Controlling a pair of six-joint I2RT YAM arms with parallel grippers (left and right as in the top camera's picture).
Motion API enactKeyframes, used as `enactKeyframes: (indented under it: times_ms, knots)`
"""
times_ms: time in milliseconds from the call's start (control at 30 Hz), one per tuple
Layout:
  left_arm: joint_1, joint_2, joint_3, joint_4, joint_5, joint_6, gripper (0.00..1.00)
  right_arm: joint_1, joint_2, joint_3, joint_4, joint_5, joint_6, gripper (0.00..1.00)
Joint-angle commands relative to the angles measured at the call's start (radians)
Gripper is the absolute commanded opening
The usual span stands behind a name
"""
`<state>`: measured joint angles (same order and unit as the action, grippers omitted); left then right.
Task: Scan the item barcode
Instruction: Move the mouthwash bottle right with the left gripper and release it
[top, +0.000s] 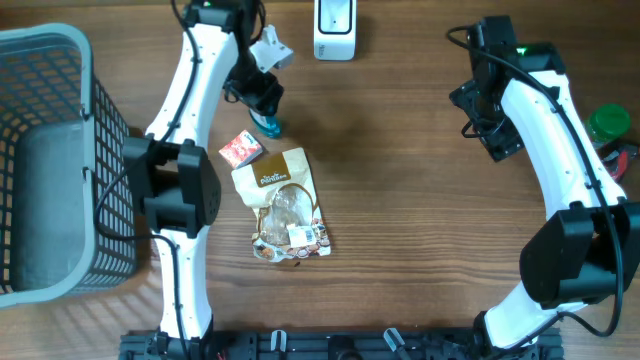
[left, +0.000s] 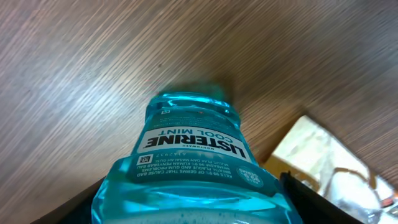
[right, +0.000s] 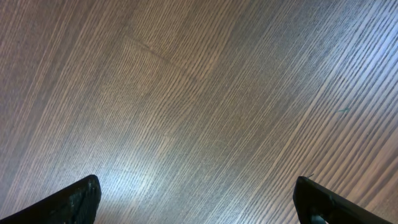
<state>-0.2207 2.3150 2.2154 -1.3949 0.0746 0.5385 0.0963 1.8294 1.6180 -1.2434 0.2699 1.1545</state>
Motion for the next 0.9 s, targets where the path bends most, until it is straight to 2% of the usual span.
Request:
enactKeyframes:
  times_ms: [0, 133, 367, 500, 633, 867]
  knots:
    - [-0.059, -0.038, 0.011, -0.002, 0.018, -0.121, 0.74, 0.002, 0.013, -0.01, 0.002, -0.001, -0.003, 1.0]
    - [-0.118, -0.038, 0.011, -0.002, 0.022, -0.261, 0.75, 0.002, 0.013, -0.01, 0.002, -0.001, -0.003, 1.0]
    - [-0.237, -0.038, 0.01, -0.01, 0.038, -0.433, 0.76, 0.001, 0.013, -0.01, 0.0, -0.001, -0.011, 1.0]
    - [-0.296, -0.038, 0.01, -0.008, 0.079, -0.452, 0.76, 0.001, 0.013, -0.01, 0.0, 0.0, -0.017, 1.0]
    - [-0.344, -0.038, 0.01, -0.009, 0.085, -0.524, 0.73, 0.001, 0.013, -0.01, -0.003, 0.006, -0.03, 1.0]
    - [-0.356, -0.038, 0.011, -0.012, 0.105, -0.6, 0.72, -0.005, 0.013, -0.01, -0.003, 0.011, -0.03, 1.0]
